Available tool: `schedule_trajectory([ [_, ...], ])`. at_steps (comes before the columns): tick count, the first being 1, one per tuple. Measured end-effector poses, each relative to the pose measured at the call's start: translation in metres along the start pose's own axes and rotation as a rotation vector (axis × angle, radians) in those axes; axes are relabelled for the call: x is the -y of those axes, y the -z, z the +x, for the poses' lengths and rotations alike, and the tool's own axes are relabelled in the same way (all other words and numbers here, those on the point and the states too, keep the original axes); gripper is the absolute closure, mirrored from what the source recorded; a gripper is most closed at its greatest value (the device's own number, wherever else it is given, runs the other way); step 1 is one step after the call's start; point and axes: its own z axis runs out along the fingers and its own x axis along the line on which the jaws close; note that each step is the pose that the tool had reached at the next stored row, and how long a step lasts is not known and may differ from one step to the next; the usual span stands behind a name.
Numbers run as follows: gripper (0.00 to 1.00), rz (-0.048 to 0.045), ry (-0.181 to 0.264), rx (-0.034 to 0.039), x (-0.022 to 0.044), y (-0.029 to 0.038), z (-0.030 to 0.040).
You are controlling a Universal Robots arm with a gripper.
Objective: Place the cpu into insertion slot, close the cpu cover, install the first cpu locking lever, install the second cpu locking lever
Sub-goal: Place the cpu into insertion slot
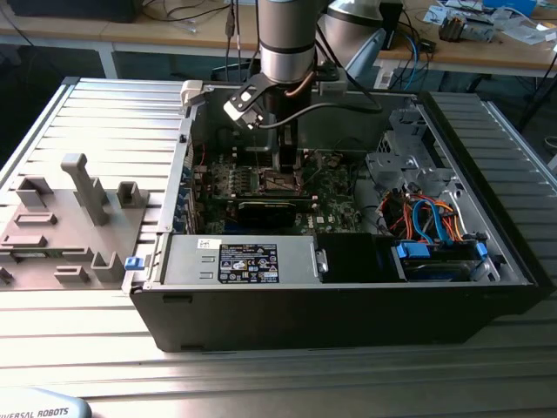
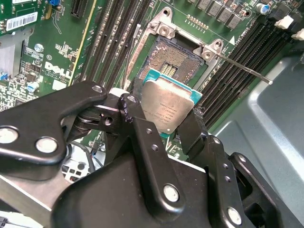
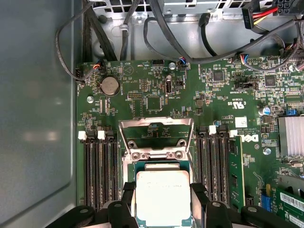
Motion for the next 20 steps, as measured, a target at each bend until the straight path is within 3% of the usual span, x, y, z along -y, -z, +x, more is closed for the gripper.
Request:
schedule_trajectory([
  [11,0.46,0.0,0.001,-0.0001,0.0002,-0.0028,0.0],
  [20,0.46,0.0005,0.035,-0.0028,0.0006,-0.0036,0.0032],
])
